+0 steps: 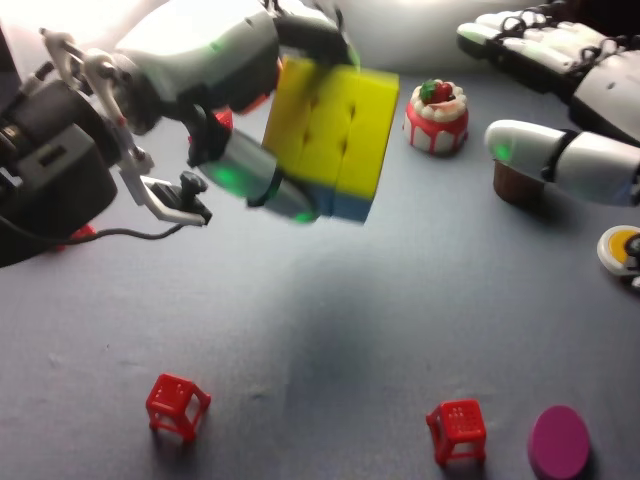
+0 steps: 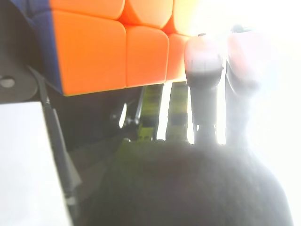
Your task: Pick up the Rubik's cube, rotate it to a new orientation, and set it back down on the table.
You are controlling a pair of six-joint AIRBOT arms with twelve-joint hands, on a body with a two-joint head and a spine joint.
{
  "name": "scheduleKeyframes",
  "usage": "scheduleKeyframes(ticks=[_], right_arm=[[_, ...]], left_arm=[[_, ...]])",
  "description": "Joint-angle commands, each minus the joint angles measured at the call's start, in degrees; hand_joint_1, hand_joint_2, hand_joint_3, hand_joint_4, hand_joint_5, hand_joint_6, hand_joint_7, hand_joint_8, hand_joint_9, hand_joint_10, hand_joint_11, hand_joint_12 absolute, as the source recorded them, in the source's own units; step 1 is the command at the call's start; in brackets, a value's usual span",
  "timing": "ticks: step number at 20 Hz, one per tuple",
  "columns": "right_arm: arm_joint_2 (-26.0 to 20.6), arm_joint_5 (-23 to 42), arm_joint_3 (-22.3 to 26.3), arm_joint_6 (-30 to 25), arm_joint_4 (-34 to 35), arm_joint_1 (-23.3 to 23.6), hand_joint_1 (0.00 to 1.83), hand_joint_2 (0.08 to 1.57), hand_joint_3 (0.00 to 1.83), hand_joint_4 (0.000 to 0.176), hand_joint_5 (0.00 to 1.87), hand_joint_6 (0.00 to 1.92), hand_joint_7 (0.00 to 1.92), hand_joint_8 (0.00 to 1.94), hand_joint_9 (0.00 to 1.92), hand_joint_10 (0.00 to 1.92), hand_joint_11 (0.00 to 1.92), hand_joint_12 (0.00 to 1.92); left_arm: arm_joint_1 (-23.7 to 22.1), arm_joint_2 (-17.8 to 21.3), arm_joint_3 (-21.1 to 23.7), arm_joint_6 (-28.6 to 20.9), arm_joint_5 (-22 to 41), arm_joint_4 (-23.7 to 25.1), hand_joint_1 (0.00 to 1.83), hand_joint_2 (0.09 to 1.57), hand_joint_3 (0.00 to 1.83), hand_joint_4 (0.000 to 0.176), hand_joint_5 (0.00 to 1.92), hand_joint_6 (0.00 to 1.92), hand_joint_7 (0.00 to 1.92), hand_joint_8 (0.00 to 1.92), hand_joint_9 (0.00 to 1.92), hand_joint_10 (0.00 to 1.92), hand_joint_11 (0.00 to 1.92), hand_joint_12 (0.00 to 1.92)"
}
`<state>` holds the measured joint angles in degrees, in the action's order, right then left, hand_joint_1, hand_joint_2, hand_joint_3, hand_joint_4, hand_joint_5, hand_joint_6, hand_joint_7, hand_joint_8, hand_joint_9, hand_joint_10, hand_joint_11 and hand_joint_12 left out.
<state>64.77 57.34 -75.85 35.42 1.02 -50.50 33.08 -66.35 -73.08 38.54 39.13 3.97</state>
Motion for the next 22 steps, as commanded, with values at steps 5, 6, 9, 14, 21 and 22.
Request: scheduleKeyframes(ticks=[5, 6, 9, 14, 21, 22], right_arm=[[2.8, 5.2, -2.8, -0.3, 0.0, 2.7, 0.00, 1.37, 0.00, 0.000, 0.05, 0.00, 0.04, 0.00, 0.00, 0.00, 0.00, 0.00], [3.0, 5.0, -3.0, -0.3, -0.3, 2.9, 0.00, 1.37, 0.00, 0.000, 0.02, 0.00, 0.03, 0.00, 0.00, 0.00, 0.00, 0.00], [3.1, 5.0, -2.9, -0.3, -0.6, 2.9, 0.00, 1.36, 0.00, 0.000, 0.02, 0.00, 0.01, 0.00, 0.00, 0.00, 0.00, 0.00], [4.0, 4.8, -3.1, -0.3, -0.8, 2.4, 0.00, 1.38, 0.00, 0.000, 0.00, 0.00, 0.00, 0.00, 0.00, 0.00, 0.00, 0.00], [5.2, 3.8, -3.9, -0.3, -1.9, 1.5, 0.00, 1.37, 0.00, 0.000, 0.06, 0.02, 0.00, 0.00, 0.00, 0.00, 0.00, 0.00], [5.5, 3.3, -4.2, -0.3, -2.5, 1.4, 0.00, 1.36, 0.00, 0.000, 0.07, 0.02, 0.10, 0.03, 0.05, 0.02, 0.05, 0.02]], left_arm=[[-1.3, -0.4, -0.3, -0.9, 8.7, -0.9, 1.24, 0.75, 1.14, 0.000, 0.75, 1.61, 0.83, 1.89, 1.03, 1.92, 1.18, 1.92], [-1.3, -0.5, -0.4, -1.2, 8.8, -0.9, 1.32, 0.81, 1.01, 0.000, 0.76, 1.65, 0.68, 1.77, 0.82, 1.92, 1.02, 1.92], [-1.2, -0.5, -0.4, -1.6, 9.8, -0.8, 1.17, 0.67, 1.38, 0.000, 0.82, 1.88, 0.92, 1.90, 1.17, 1.92, 1.31, 1.92], [-1.1, -0.3, -0.3, -2.4, 11.4, -0.8, 1.21, 0.70, 1.25, 0.000, 0.78, 1.69, 0.93, 1.92, 1.25, 1.92, 1.37, 1.92], [-1.2, -0.4, -0.3, -2.7, 12.1, -0.6, 1.49, 0.75, 0.86, 0.000, 1.17, 1.92, 1.27, 1.92, 1.37, 1.92, 1.48, 1.92], [-1.3, -0.4, -0.3, -2.7, 12.1, -0.3, 1.42, 0.74, 0.87, 0.000, 1.21, 1.92, 1.30, 1.92, 1.39, 1.92, 1.52, 1.92]])
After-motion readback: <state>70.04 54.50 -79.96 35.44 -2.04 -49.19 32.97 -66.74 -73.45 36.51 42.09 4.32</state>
